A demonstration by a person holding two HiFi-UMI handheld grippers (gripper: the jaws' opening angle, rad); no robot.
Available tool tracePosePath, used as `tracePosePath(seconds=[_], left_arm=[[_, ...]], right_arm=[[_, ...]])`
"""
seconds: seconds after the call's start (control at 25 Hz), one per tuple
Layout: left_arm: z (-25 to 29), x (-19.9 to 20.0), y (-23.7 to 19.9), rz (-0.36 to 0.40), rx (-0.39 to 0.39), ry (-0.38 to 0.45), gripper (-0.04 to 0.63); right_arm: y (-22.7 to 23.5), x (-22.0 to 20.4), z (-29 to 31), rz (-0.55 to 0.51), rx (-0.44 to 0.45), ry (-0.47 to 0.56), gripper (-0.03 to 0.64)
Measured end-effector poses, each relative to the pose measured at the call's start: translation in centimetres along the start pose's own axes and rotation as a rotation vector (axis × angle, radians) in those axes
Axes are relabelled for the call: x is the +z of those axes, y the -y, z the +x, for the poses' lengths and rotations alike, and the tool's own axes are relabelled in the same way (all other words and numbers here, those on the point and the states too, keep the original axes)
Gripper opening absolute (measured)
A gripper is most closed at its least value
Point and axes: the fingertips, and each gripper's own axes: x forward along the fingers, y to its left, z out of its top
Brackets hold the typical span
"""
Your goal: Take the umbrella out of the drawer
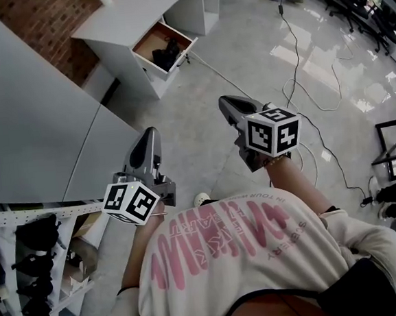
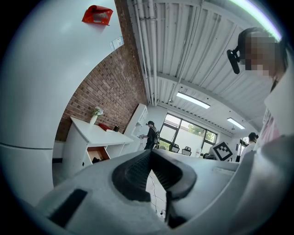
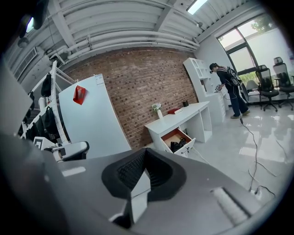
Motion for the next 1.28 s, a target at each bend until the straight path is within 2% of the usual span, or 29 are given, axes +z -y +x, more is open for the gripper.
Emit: tracePosePath(seconds=[0.4, 0.72, 1.0, 1.28], left_arm=[[0.2, 2.4, -6.0, 0.004, 0.000, -0.001, 0.005], [0.3, 3.4, -8.3, 0.007, -0.030, -0.006, 0.005], [0.0, 4.8, -9.5, 0.028, -0.037, 0.037, 0.005], [-0.2, 3.4, -11.5, -0.021, 0.003, 0.023, 0.005]], right_arm=[[-1.2, 1.3, 5.5, 0.003, -0.037, 0.013, 0.012], [-2.3, 1.3, 8.0, 0.016, -0.075, 0.019, 0.012], [-3.2, 1.0, 9.7, 0.049, -0.068, 0.004, 0.012], [-3.7, -0.3, 11.4, 0.050, -0.039, -0.036, 0.012]])
